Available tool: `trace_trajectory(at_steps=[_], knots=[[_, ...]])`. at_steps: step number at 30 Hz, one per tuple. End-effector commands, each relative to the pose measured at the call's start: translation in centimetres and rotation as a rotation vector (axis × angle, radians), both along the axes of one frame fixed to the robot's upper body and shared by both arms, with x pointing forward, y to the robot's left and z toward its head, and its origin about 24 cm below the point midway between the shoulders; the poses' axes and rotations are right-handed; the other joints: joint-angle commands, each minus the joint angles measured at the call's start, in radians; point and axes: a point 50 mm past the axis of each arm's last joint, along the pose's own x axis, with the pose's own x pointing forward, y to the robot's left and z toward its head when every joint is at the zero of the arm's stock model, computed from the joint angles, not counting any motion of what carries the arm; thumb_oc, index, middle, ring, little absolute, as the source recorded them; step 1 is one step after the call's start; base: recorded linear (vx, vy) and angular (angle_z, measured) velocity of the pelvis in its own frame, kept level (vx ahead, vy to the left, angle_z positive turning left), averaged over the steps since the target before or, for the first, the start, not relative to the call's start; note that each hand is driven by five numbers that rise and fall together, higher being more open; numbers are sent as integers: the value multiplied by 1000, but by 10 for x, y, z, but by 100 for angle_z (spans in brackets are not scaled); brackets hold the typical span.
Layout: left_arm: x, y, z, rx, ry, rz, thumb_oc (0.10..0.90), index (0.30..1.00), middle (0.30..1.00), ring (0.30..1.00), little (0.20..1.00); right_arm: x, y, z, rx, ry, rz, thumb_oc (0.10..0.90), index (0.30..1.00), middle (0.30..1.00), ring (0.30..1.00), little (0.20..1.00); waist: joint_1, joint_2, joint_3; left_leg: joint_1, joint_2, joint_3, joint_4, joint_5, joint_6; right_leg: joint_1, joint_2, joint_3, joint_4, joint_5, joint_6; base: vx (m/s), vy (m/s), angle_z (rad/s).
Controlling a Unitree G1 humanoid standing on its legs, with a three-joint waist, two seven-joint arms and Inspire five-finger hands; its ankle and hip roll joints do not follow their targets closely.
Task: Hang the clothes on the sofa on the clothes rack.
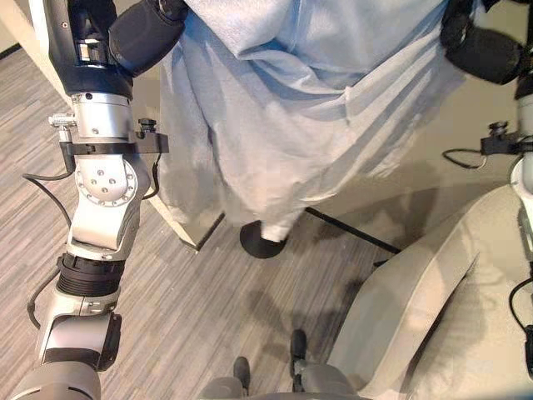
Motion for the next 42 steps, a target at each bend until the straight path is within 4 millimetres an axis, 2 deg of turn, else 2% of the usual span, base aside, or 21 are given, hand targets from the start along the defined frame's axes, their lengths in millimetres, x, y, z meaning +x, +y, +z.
trace_trajectory(at_steps=[1, 2, 3, 5, 7, 8, 9, 10, 12, 13, 18, 22, 28, 31, 32, 34, 38, 42], knots=[[-12, 20, 49, 21, -238, 188, 400, 300, 300, 300, 300, -19, -7, 46, -11, -226, -34, 400, 300, 300, 300, 300, 25, -38, -202, 3, 67, 47, -4, -77, -77, 153, -95, -19, 5, -149, 156, 38, -21, 2], [-12, 20, 50, 19, -241, 193, 400, 300, 300, 300, 300, -19, -6, 47, -12, -230, -32, 400, 300, 300, 300, 300, 24, -37, -199, 3, 67, 47, -4, -77, -77, 153, -95, -19, 5, -150, 156, 51, -31, 4], [-5, 26, 68, 97, -266, 359, 400, 300, 300, 300, 300, -16, -10, 70, -20, -239, -56, 400, 300, 300, 300, 300, 25, -42, -202, 0, 70, 51, -4, -76, -80, 149, -94, -19, 5, -148, 159, 43, -35, 5], [11, 32, 88, 228, -252, 613, 400, 300, 300, 300, 300, 0, -12, 88, 22, -179, -38, 400, 300, 300, 300, 300, 21, -49, -207, -11, 74, 58, -4, -69, -85, 137, -92, -19, 5, -142, 162, 28, -19, 1], [14, 30, 96, 254, -257, 637, 400, 300, 300, 300, 300, 3, -10, 96, 29, -173, -32, 400, 300, 300, 300, 300, 17, -49, -206, -17, 75, 61, -4, -66, -87, 132, -93, -19, 5, -140, 163, 8, -1, 3], [22, 28, 104, 294, -233, 668, 400, 300, 300, 300, 300, 12, -9, 104, 42, -135, -42, 400, 300, 300, 300, 300, 15, -54, -209, -23, 77, 63, -4, -62, -91, 127, -93, -19, 5, -137, 165, 16, -2, 9], [22, 28, 104, 294, -233, 668, 400, 300, 300, 300, 300, 12, -9, 104, 42, -135, -42, 400, 300, 300, 300, 300, 15, -54, -209, -23, 77, 63, -4, -62, -91, 127, -93, -19, 5, -137, 165, 18, -5, 4], [31, 27, 113, 332, -195, 703, 400, 300, 300, 300, 300, 20, -6, 113, 50, -109, -56, 400, 300, 300, 300, 300, 12, -53, -208, -32, 79, 62, -4, -58, -94, 117, -92, -20, 5, -134, 167, 0, 0, 0], [31, 27, 116, 325, -200, 704, 400, 300, 300, 300, 300, 20, -4, 118, 48, -117, -54, 400, 300, 300, 300, 300, 11, -50, -203, -36, 79, 62, -4, -57, -94, 114, -92, -20, 5, -134, 167, 1, -2, -2], [51, 22, 127, 398, -107, 745, 400, 300, 300, 300, 300, 40, 1, 131, 54, -49, -135, 400, 300, 300, 300, 300, 6, -50, -193, -62, 83, 62, -4, -43, -101, 85, -89, -17, 5, -124, 171, -33, -14, -3], [70, 8, 134, 471, -26, 781, 400, 300, 300, 300, 300, 54, 2, 142, 130, 2, -185, 400, 300, 300, 300, 300, 2, -47, -168, -122, 88, 59, -4, -21, -107, 27, -85, -9, 5, -106, 175, -58, -22, -3], [80, 16, 139, 454, 58, 862, 400, 300, 300, 300, 300, 65, 10, 148, 177, 36, -225, 400, 300, 300, 300, 300, 3, -57, -127, -207, 95, 50, -4, 13, -117, -61, -73, 8, 5, -85, 177, -46, -44, -6], [83, 39, 129, 416, 134, 914, 400, 300, 300, 300, 300, 71, 6, 140, 199, 60, -245, 400, 300, 300, 300, 300, 9, -76, -100, -262, 95, 41, -4, 32, -119, -115, -66, 12, 5, -80, 180, -5, -7, -2], [90, 41, 112, 413, 166, 900, 400, 300, 300, 300, 300, 85, 7, 115, 243, 116, -190, 400, 300, 300, 300, 300, 19, -85, -68, -274, 90, 35, -4, 33, -115, -123, -69, 11, 5, -81, 178, 24, 10, -3], [90, 41, 112, 414, 166, 900, 400, 300, 300, 300, 300, 86, 7, 115, 244, 117, -190, 400, 300, 300, 300, 300, 19, -85, -69, -274, 90, 35, -4, 33, -115, -123, -70, 11, 5, -81, 178, 12, 8, 7], [94, 43, 102, 404, 193, 885, 400, 300, 300, 300, 300, 94, 11, 100, 276, 151, -146, 400, 300, 300, 300, 300, 23, -87, -58, -277, 87, 33, -4, 33, -113, -125, -71, 11, 5, -80, 176, 4, 2, 5], [98, 42, 92, 398, 220, 863, 400, 300, 300, 300, 300, 101, 13, 85, 312, 185, -111, 400, 300, 300, 300, 300, 25, -85, -48, -279, 85, 31, -4, 32, -111, -125, -73, 8, 5, -80, 175, 0, 0, 0], [103, 39, 75, 362, 256, 804, 400, 300, 300, 300, 300, 113, 9, 54, 399, 250, -73, 400, 300, 300, 300, 300, 29, -78, -30, -282, 82, 27, -4, 30, -109, -124, -77, 7, 5, -81, 173, 0, 0, 0]])
